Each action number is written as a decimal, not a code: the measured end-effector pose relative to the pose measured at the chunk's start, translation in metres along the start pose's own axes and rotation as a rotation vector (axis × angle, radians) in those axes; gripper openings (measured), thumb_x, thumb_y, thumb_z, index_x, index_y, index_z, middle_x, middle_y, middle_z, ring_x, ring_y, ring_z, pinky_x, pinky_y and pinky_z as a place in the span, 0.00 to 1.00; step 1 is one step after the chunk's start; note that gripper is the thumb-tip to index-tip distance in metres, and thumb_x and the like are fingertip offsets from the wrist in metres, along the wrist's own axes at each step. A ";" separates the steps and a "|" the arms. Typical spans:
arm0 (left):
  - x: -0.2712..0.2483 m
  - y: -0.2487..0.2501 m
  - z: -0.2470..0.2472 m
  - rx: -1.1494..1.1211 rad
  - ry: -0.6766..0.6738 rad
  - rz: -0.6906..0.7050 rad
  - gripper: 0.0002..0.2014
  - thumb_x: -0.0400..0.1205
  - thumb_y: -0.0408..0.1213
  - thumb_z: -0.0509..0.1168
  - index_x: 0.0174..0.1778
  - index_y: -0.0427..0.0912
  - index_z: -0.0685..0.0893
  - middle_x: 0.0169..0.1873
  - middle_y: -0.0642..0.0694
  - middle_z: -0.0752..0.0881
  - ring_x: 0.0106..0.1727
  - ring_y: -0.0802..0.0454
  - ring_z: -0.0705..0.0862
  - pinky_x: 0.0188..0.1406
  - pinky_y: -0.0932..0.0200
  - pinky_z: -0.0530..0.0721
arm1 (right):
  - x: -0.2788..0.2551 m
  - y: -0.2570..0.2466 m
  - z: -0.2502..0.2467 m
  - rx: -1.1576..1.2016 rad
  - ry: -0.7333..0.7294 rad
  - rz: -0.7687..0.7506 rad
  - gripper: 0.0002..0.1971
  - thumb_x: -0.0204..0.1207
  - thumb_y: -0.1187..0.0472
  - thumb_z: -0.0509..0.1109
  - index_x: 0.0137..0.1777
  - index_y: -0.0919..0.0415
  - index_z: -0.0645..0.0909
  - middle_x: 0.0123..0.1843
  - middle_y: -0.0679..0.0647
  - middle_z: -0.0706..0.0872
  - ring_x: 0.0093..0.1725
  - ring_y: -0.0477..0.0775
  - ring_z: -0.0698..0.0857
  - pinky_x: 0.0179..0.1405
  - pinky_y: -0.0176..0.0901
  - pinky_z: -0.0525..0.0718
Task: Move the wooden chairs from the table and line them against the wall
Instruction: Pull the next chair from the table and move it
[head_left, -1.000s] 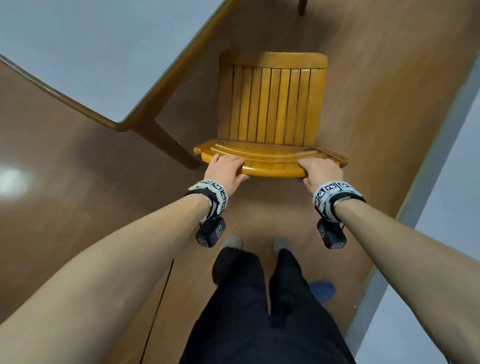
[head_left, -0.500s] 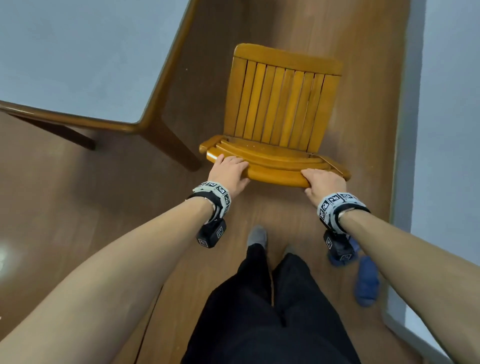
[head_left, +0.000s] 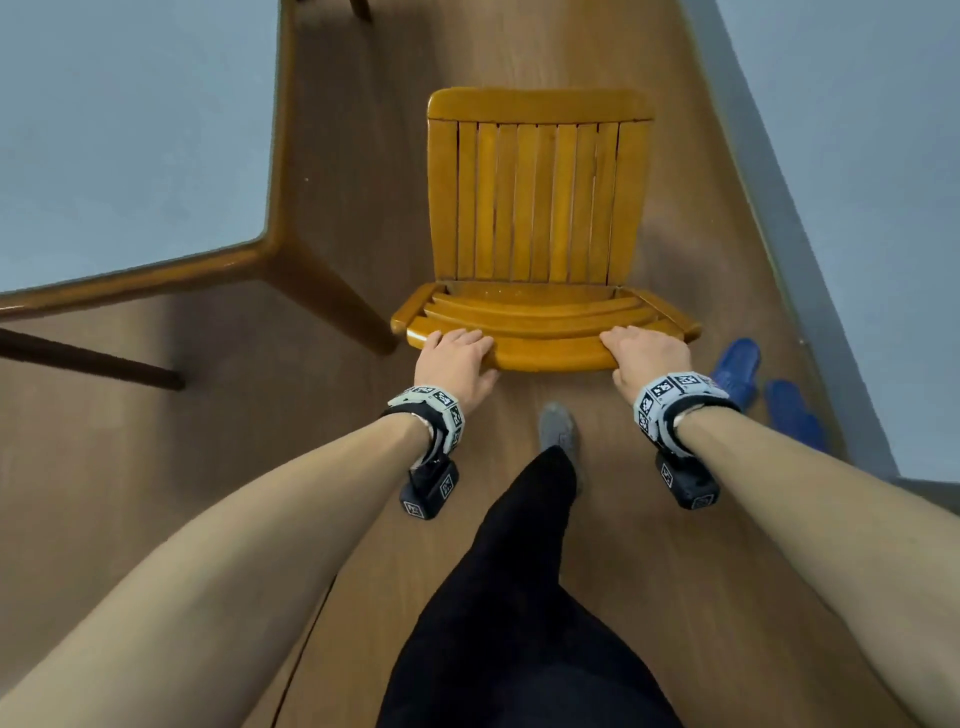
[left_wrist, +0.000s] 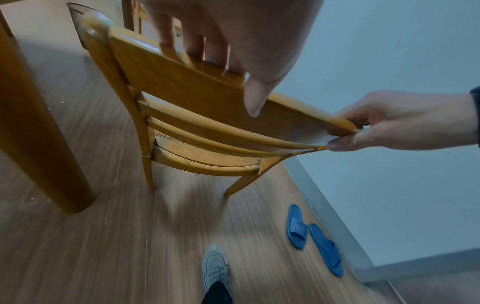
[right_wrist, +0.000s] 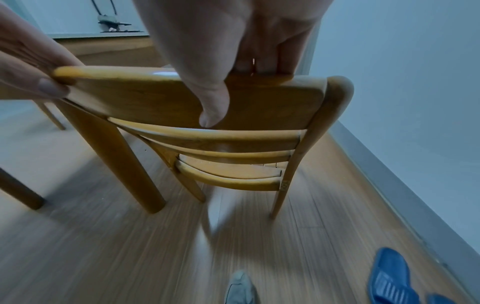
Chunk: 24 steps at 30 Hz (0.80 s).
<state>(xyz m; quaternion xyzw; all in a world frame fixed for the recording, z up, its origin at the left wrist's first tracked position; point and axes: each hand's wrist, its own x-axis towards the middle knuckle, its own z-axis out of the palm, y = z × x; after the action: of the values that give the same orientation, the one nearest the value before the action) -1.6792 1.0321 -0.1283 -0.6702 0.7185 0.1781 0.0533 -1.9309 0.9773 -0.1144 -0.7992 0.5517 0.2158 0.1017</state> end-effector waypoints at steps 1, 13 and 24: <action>-0.009 -0.004 0.004 0.012 -0.001 0.009 0.25 0.83 0.52 0.64 0.76 0.50 0.77 0.77 0.49 0.76 0.80 0.46 0.69 0.80 0.44 0.58 | -0.009 -0.008 0.005 0.006 -0.005 0.017 0.14 0.80 0.58 0.70 0.64 0.52 0.78 0.57 0.51 0.84 0.56 0.57 0.86 0.39 0.47 0.80; -0.106 -0.083 0.029 0.051 -0.116 0.222 0.27 0.80 0.48 0.68 0.76 0.50 0.78 0.78 0.49 0.75 0.80 0.45 0.69 0.79 0.43 0.59 | -0.132 -0.149 0.060 0.091 -0.091 0.235 0.18 0.79 0.58 0.72 0.67 0.53 0.75 0.59 0.49 0.81 0.57 0.53 0.84 0.35 0.46 0.75; -0.117 -0.178 0.005 0.145 -0.201 0.468 0.27 0.82 0.47 0.68 0.79 0.49 0.74 0.80 0.48 0.71 0.83 0.45 0.64 0.82 0.41 0.53 | -0.162 -0.284 0.050 0.248 -0.181 0.438 0.28 0.83 0.50 0.69 0.81 0.52 0.66 0.79 0.48 0.74 0.77 0.52 0.75 0.62 0.54 0.83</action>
<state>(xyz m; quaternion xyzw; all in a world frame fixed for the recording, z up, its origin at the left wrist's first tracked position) -1.4940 1.1373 -0.1288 -0.4591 0.8560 0.1992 0.1295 -1.7279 1.2384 -0.1060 -0.6198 0.7223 0.2339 0.1985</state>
